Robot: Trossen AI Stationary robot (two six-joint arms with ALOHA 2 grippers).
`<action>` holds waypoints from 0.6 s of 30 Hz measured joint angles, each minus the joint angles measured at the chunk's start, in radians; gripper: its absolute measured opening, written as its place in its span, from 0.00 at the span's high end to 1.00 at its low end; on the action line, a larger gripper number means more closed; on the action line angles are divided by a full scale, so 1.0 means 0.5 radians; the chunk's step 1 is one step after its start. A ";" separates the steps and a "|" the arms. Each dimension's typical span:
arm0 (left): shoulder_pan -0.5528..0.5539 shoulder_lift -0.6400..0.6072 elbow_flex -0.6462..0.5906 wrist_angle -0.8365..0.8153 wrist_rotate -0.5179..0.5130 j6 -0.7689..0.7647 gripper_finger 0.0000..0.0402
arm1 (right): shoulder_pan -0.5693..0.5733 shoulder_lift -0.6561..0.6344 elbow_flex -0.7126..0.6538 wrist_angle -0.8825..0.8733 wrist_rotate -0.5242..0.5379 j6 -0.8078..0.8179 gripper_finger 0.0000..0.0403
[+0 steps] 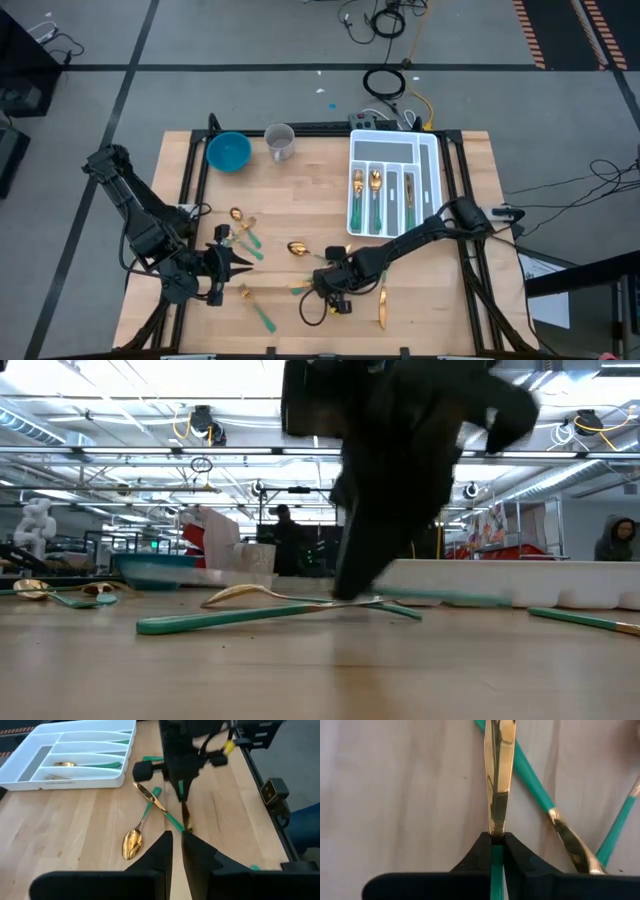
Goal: Sort silverware
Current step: Put the green knife into the white silverware organizer
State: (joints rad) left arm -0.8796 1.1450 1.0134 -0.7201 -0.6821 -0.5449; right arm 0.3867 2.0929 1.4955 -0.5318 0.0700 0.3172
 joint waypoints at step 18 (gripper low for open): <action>0.000 0.000 0.000 0.000 -0.182 0.019 0.88 | 0.006 -0.900 0.007 -0.583 0.810 0.660 1.00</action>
State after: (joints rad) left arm -0.8795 1.1450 1.0134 -0.7201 -0.7731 -0.5354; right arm 0.3899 1.6429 1.4990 -0.8235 0.4752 0.6474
